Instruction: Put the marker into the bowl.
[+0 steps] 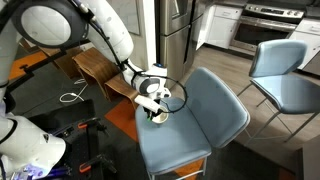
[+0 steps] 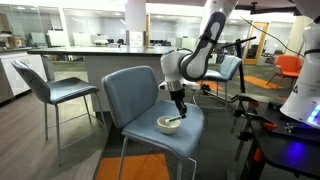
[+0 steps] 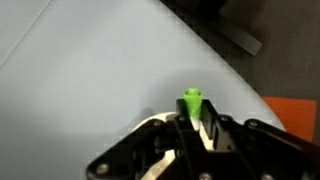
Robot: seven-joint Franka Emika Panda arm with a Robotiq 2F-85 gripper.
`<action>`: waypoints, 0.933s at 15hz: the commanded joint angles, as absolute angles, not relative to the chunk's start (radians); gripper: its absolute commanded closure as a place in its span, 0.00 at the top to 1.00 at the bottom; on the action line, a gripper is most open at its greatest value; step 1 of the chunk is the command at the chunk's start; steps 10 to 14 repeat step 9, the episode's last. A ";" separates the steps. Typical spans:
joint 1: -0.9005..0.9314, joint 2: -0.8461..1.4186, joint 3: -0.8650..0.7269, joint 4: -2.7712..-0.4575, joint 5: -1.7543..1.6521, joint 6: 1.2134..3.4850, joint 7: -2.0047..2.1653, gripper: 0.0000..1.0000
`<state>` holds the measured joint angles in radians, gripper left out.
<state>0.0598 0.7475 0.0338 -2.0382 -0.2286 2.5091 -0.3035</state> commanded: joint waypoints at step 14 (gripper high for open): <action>0.039 0.525 0.072 -2.199 -0.154 2.613 -0.152 1.00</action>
